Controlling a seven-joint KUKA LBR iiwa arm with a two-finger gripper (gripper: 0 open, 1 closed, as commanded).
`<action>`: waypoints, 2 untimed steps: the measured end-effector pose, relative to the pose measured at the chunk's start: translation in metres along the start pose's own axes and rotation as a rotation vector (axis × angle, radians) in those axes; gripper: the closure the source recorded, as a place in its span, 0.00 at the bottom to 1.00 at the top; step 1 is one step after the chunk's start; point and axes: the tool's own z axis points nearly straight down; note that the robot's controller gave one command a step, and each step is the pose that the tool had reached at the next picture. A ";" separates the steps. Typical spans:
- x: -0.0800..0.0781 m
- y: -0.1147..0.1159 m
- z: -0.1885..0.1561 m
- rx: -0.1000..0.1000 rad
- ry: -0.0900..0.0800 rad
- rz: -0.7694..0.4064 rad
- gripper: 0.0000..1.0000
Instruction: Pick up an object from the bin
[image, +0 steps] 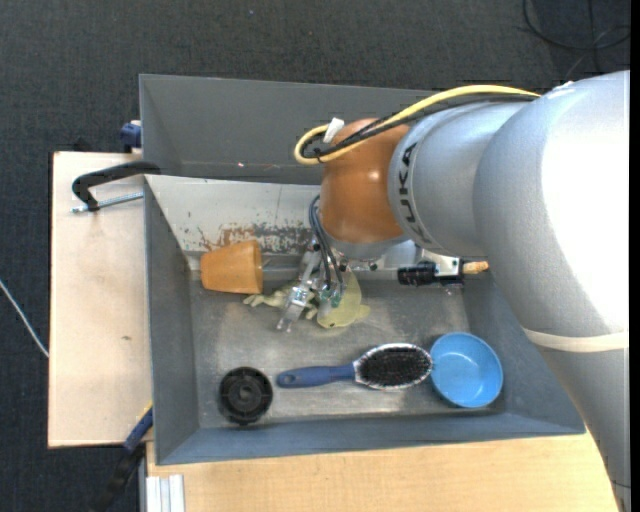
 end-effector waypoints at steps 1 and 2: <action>-0.004 -0.019 -0.025 0.010 0.012 0.123 0.00; -0.020 -0.089 -0.036 0.015 0.019 -0.026 0.00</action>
Offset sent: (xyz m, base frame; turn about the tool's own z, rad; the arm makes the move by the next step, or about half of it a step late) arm -0.0052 -0.0205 0.0228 0.1245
